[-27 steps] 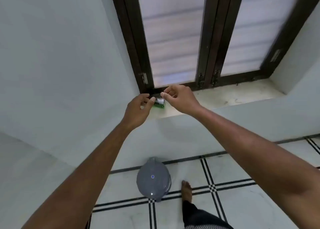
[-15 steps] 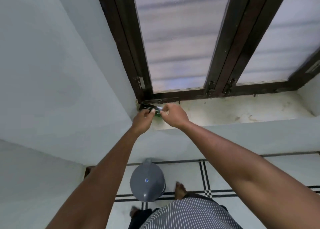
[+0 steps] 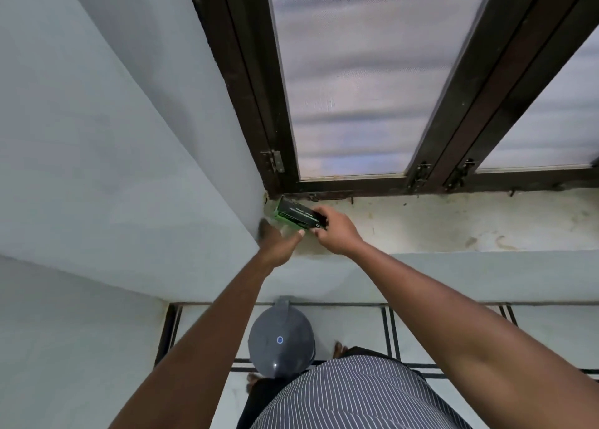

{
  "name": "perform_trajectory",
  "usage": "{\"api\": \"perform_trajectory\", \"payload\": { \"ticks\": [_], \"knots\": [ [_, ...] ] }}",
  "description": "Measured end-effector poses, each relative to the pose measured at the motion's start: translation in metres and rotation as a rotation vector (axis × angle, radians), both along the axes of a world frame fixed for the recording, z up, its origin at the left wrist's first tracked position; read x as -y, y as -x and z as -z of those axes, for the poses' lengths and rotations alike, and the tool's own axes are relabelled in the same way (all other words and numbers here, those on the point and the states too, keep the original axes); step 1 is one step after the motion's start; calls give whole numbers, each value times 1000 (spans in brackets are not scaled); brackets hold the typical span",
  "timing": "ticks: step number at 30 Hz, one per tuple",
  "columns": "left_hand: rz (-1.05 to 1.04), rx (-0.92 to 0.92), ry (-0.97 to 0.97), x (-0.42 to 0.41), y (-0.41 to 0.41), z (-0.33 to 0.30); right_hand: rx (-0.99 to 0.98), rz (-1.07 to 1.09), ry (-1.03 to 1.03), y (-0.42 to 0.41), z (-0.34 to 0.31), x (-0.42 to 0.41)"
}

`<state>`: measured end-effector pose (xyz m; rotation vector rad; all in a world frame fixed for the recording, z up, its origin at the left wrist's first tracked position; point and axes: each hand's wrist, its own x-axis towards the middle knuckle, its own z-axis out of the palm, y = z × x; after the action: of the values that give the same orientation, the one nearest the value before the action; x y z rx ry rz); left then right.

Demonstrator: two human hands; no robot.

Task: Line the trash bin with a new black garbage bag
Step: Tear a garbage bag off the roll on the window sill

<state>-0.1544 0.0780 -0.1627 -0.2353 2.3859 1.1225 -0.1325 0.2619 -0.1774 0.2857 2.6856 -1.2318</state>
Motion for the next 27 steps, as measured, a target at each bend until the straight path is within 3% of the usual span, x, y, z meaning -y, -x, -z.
{"api": "perform_trajectory", "payload": {
  "ticks": [4,7,12,19,21,25,27],
  "knots": [
    [176,-274,-135,-1,-6,-14,61,-76,48,-16,6,-15],
    [331,-404,-77,-7,-4,-32,44,-87,-1,-20,-4,-20],
    [457,-397,-4,-11,4,-59,-88,-125,-16,-24,-20,-24],
    [707,-358,187,-14,20,-77,-27,-110,-21,-30,-17,-22],
    [661,-377,190,-16,26,-83,-26,-98,-20,-31,-16,-21],
    [323,-486,295,-20,30,-90,-25,-93,-55,-31,-15,-25],
    [272,-441,212,-30,25,-90,-30,-92,-45,-31,-19,-25]
  ]
}}
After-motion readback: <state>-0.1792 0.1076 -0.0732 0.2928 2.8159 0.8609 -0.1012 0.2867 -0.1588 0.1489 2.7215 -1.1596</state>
